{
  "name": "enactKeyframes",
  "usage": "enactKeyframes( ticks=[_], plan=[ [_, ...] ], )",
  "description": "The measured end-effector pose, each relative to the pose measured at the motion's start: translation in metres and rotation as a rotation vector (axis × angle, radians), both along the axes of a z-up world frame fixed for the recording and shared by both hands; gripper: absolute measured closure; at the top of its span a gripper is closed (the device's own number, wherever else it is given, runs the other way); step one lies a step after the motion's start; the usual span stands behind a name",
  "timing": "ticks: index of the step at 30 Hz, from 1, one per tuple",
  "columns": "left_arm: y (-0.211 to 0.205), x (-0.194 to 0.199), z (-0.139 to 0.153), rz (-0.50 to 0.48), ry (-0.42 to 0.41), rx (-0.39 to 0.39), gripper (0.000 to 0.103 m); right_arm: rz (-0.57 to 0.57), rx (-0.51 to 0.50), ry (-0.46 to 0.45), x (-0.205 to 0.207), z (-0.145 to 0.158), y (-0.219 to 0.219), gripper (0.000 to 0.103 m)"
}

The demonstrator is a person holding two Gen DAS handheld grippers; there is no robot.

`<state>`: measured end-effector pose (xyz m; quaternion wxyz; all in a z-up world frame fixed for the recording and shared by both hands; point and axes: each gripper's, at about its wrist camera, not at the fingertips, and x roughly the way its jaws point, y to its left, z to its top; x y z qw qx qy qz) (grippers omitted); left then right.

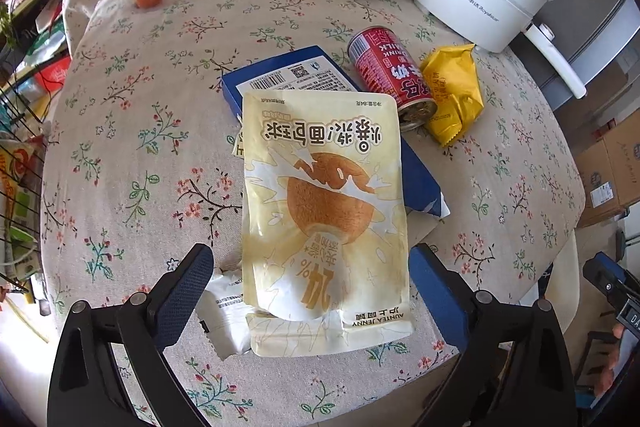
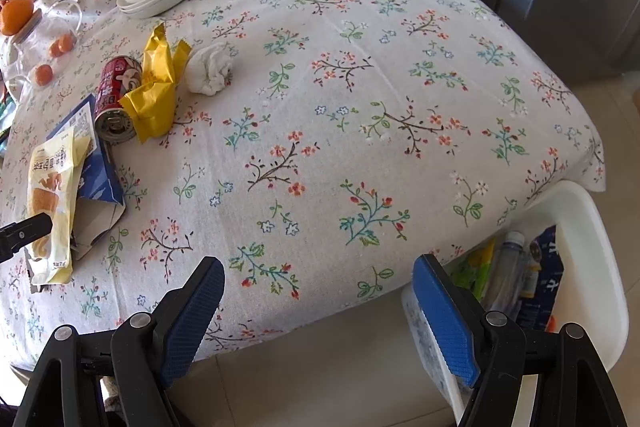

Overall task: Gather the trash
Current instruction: 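Move both tools back toward the table, then grasp the cream snack bag with the left tool, then grasp the blue biscuit box with the right tool while the left tool holds the cream bag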

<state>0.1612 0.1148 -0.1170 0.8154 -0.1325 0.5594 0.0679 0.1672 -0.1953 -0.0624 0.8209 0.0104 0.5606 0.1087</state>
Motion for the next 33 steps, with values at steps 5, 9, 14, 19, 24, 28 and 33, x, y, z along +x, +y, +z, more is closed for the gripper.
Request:
enactKeyframes(
  ticks=[5, 9, 14, 19, 24, 28, 33],
  plan=[
    [-0.006, 0.007, -0.016, -0.022, 0.034, 0.008, 0.024, -0.003, -0.009, 0.007, -0.001, -0.003, -0.002, 0.022],
    [-0.01, 0.006, -0.018, -0.05, 0.021, -0.03, 0.072, -0.007, -0.015, 0.011, -0.001, -0.006, -0.003, 0.022],
    [-0.019, 0.002, -0.008, -0.098, -0.001, -0.041, 0.095, -0.012, -0.021, 0.017, -0.002, -0.009, -0.002, 0.022],
    [-0.013, -0.01, 0.018, -0.113, -0.078, -0.085, 0.097, -0.015, -0.015, 0.016, -0.002, -0.009, 0.002, 0.022],
    [0.002, -0.024, 0.052, -0.113, -0.178, -0.133, 0.098, -0.005, -0.008, 0.01, -0.003, -0.007, 0.011, 0.022],
    [0.018, -0.039, 0.07, -0.103, -0.237, -0.134, 0.098, 0.011, -0.001, 0.003, -0.003, -0.007, 0.024, 0.022],
    [0.041, -0.048, 0.076, -0.072, -0.26, -0.109, 0.098, 0.041, 0.014, 0.004, 0.0, -0.01, 0.049, 0.022]
  ],
)
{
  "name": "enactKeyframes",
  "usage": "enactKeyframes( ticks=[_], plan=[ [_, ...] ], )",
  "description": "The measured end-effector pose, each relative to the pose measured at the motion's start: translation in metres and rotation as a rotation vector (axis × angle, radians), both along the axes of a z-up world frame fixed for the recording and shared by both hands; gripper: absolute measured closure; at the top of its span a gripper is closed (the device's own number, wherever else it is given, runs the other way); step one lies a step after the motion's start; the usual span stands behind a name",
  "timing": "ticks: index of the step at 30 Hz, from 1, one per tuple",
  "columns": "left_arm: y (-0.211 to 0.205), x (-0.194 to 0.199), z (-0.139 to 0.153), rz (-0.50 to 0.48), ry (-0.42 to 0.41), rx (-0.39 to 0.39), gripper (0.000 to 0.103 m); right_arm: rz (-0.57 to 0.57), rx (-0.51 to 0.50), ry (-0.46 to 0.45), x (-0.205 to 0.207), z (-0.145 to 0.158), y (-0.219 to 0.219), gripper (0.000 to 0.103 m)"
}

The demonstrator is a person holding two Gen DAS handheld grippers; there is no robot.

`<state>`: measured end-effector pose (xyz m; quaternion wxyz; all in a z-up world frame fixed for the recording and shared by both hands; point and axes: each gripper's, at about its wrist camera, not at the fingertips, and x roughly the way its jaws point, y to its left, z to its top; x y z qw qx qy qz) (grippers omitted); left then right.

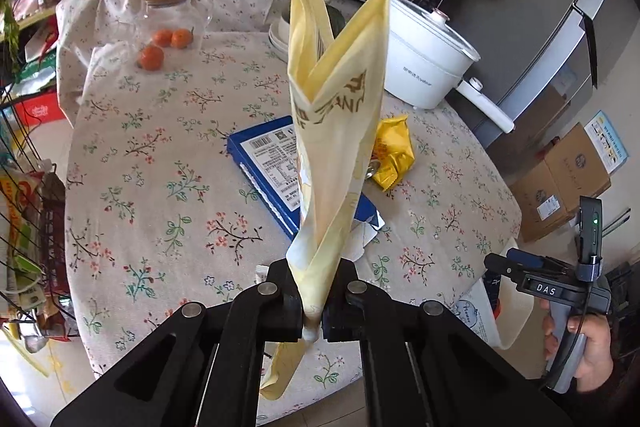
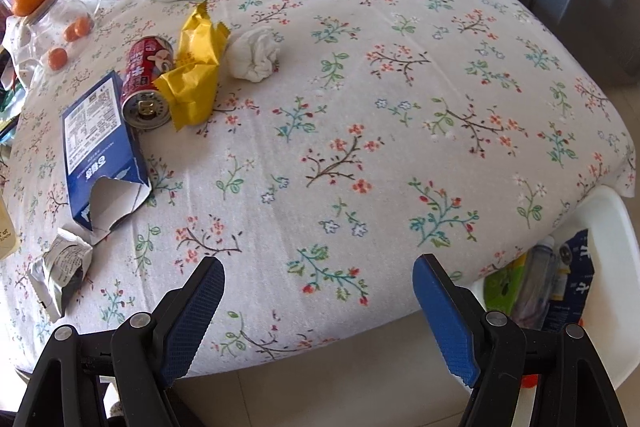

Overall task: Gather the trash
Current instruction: 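Grasp the blue biscuit box with the right tool while the left tool holds the cream bag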

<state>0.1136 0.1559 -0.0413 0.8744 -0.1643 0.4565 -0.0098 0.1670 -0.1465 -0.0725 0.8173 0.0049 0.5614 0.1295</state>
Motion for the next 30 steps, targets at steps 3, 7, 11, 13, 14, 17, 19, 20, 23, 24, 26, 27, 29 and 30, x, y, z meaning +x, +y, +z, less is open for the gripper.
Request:
enactKeyframes(
  ticks=[3, 7, 11, 13, 14, 17, 19, 20, 23, 24, 26, 27, 29, 30],
  plan=[
    [0.013, -0.007, -0.003, 0.023, 0.005, 0.007, 0.098, 0.028, 0.002, -0.001, 0.001, -0.003, 0.02, 0.022],
    [0.028, -0.014, -0.006, 0.049, 0.013, 0.024, 0.098, 0.075, 0.005, -0.006, 0.003, -0.008, 0.05, 0.022],
    [0.04, -0.019, -0.013, 0.063, 0.028, 0.024, 0.098, 0.152, 0.016, -0.032, 0.005, -0.017, 0.083, 0.022],
    [0.044, -0.02, -0.017, 0.067, 0.036, 0.025, 0.098, 0.196, 0.025, -0.048, 0.007, -0.023, 0.099, 0.022],
    [0.047, -0.021, -0.019, 0.068, 0.041, 0.025, 0.098, 0.22, 0.025, -0.059, 0.008, -0.027, 0.107, 0.022],
    [0.055, -0.024, -0.024, 0.073, 0.055, 0.024, 0.098, 0.285, 0.006, -0.083, 0.009, -0.039, 0.129, 0.026],
    [0.059, -0.025, -0.027, 0.075, 0.064, 0.023, 0.097, 0.322, 0.002, -0.086, 0.011, -0.048, 0.141, 0.029],
    [0.061, -0.025, -0.029, 0.076, 0.068, 0.022, 0.097, 0.333, -0.001, -0.086, 0.012, -0.053, 0.147, 0.03],
    [0.066, -0.026, -0.032, 0.08, 0.077, 0.021, 0.097, 0.352, -0.01, -0.104, 0.016, -0.061, 0.16, 0.032],
    [0.068, -0.026, -0.032, 0.084, 0.078, 0.019, 0.097, 0.358, -0.019, -0.123, 0.017, -0.062, 0.164, 0.032],
    [0.072, -0.026, -0.033, 0.092, 0.08, 0.017, 0.097, 0.363, -0.006, -0.138, 0.021, -0.062, 0.169, 0.032],
    [0.074, -0.026, -0.033, 0.095, 0.081, 0.017, 0.098, 0.361, 0.001, -0.143, 0.022, -0.062, 0.172, 0.032],
    [0.076, -0.025, -0.034, 0.101, 0.083, 0.019, 0.097, 0.363, 0.007, -0.159, 0.026, -0.062, 0.176, 0.034],
    [0.078, -0.025, -0.035, 0.104, 0.085, 0.02, 0.098, 0.365, 0.01, -0.167, 0.028, -0.062, 0.179, 0.036]
  ],
)
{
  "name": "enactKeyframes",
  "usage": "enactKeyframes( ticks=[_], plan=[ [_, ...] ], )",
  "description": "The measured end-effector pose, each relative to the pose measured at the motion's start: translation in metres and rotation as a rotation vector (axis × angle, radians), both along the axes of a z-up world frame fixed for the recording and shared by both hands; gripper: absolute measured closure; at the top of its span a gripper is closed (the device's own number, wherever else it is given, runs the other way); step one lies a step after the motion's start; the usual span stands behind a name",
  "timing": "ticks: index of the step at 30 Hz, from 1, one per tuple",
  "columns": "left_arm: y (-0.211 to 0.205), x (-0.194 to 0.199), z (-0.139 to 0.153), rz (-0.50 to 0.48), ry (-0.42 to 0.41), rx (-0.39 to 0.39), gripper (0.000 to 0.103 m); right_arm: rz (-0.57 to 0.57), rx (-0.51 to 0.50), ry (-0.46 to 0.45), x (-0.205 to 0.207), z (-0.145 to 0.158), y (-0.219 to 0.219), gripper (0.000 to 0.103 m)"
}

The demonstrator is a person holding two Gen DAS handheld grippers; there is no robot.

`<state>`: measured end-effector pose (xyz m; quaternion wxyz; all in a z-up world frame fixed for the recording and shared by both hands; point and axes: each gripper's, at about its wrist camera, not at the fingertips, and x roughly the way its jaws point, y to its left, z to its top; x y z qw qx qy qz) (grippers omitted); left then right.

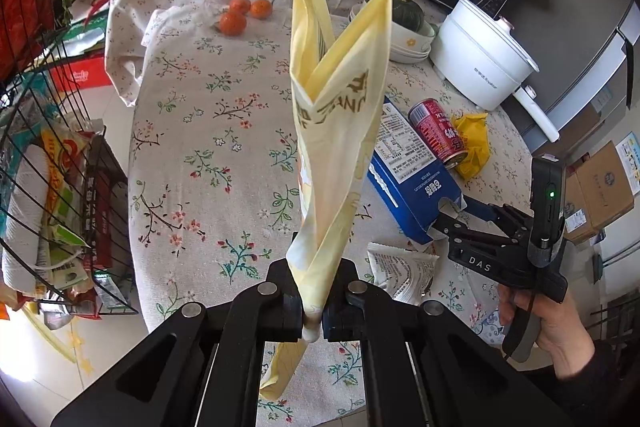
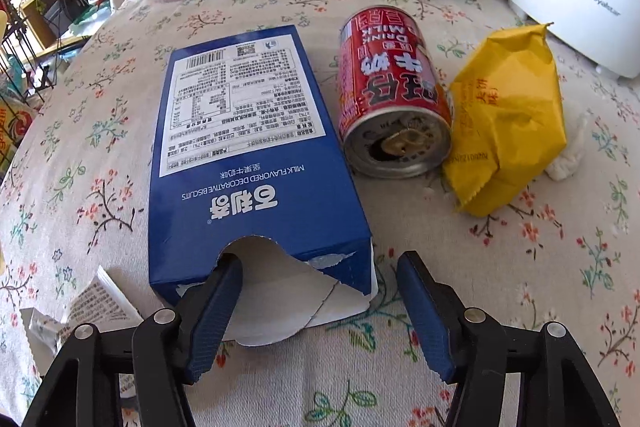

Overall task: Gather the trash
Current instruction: 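Grasp the blue biscuit box with the right tool while the left tool holds the cream bag, then carry the blue box and cream bag over the white bin with both tools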

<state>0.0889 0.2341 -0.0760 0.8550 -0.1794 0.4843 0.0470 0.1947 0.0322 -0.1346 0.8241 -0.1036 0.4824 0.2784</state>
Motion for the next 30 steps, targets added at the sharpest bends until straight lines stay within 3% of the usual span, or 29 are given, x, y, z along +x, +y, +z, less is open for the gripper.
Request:
enactKeyframes(
  ticks=[2, 4, 5, 7, 16, 30],
  plan=[
    [0.002, 0.001, -0.002, 0.004, 0.006, 0.002, 0.097, 0.007, 0.011, -0.013, 0.003, 0.0, 0.005, 0.042],
    [0.003, 0.001, -0.003, 0.006, 0.013, 0.003, 0.097, 0.016, 0.018, -0.02, 0.004, 0.001, 0.009, 0.058],
    [0.004, 0.001, -0.004, 0.007, 0.016, 0.004, 0.097, 0.02, 0.018, -0.023, 0.003, 0.002, 0.009, 0.061],
    [0.004, 0.001, -0.005, 0.009, 0.018, 0.006, 0.097, 0.033, 0.03, -0.025, 0.001, 0.006, 0.005, 0.083],
    [0.001, 0.002, -0.001, 0.003, 0.008, 0.01, 0.097, 0.084, 0.056, -0.109, -0.02, 0.043, -0.001, 0.087],
    [-0.025, 0.006, 0.012, -0.041, -0.019, 0.016, 0.097, 0.018, 0.107, -0.211, -0.042, 0.102, -0.064, 0.088]
  ],
)
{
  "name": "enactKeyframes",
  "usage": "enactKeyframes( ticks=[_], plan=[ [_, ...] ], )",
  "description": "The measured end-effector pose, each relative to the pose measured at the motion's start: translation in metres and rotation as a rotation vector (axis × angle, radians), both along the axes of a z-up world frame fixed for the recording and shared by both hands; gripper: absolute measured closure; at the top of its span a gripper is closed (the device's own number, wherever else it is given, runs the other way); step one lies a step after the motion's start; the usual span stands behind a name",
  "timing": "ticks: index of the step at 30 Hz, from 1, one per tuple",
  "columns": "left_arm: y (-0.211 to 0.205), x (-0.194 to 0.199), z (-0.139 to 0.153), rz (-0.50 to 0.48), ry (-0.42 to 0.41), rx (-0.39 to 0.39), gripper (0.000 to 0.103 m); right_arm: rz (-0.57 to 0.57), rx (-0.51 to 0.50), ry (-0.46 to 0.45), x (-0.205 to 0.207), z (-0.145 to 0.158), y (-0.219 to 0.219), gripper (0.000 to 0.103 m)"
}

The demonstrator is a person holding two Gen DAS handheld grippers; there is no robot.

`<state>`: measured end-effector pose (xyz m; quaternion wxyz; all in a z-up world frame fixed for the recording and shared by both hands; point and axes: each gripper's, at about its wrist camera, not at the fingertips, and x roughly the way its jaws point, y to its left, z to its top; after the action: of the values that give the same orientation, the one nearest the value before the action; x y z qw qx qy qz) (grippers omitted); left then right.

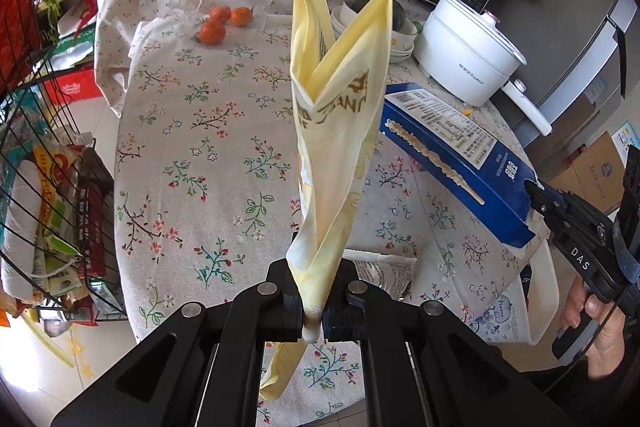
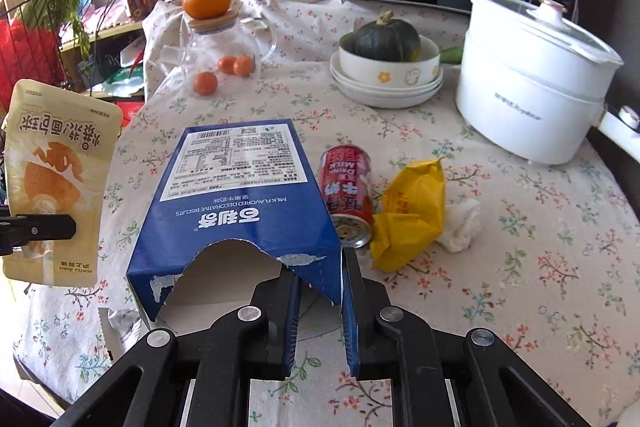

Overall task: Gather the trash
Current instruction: 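Carry the blue box and cream bag over the white bin with both tools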

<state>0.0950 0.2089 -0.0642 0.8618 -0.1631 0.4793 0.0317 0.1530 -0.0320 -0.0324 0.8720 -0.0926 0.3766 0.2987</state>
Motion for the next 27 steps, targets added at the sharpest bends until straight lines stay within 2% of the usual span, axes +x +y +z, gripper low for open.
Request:
enactKeyframes(
  ticks=[11, 27],
  plan=[
    [-0.042, 0.009, 0.007, -0.08, -0.012, -0.009, 0.097, -0.123, -0.01, -0.041, -0.015, 0.027, -0.085, 0.088],
    [-0.151, 0.03, 0.015, -0.286, -0.018, -0.044, 0.097, -0.37, -0.019, -0.02, -0.047, 0.032, -0.23, 0.087]
  ],
)
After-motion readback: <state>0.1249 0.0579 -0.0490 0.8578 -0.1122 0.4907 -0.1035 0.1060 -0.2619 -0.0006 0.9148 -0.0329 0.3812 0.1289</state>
